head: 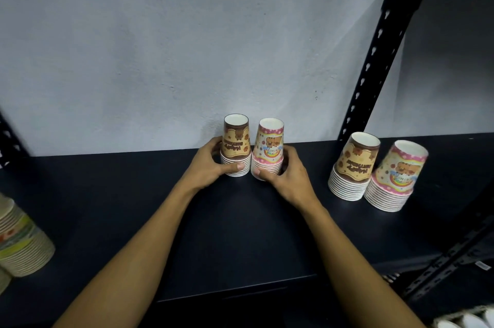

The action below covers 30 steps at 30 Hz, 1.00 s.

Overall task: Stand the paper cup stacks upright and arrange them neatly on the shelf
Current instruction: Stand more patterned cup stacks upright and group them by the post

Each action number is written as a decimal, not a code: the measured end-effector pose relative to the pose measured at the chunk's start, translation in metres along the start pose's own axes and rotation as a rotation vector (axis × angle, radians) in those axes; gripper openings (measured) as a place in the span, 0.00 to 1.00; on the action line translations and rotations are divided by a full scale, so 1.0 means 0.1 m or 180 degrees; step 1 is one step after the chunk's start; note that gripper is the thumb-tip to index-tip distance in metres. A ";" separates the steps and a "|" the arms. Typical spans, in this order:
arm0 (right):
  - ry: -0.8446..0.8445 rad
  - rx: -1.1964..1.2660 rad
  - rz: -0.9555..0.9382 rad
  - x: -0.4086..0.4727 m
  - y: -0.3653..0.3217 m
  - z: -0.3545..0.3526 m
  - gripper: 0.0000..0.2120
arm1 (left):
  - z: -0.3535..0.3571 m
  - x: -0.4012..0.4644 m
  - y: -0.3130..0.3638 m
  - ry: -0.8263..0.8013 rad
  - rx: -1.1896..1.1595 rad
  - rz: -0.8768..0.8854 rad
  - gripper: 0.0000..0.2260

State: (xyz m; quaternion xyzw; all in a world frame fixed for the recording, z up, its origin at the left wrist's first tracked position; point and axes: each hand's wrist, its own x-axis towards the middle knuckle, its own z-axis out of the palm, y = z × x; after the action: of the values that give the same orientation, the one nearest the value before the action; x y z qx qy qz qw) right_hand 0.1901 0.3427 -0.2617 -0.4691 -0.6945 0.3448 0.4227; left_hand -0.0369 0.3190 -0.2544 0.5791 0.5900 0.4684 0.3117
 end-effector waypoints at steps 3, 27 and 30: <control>-0.0032 0.0012 -0.0030 0.02 0.02 -0.01 0.38 | 0.00 -0.02 0.00 -0.0049 -0.0029 -0.0004 0.43; -0.0110 -0.0062 0.0061 -0.03 -0.02 -0.02 0.38 | 0.01 -0.04 0.00 -0.0042 0.0091 -0.0063 0.40; -0.0079 -0.0128 0.0046 -0.07 -0.05 -0.02 0.37 | 0.02 -0.07 0.01 -0.0034 0.0179 -0.0080 0.41</control>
State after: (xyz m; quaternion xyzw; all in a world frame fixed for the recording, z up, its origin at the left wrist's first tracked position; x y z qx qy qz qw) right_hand 0.1918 0.3348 -0.2583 -0.4782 -0.7031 0.3396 0.4021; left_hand -0.0340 0.3121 -0.2551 0.5826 0.6085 0.4445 0.3044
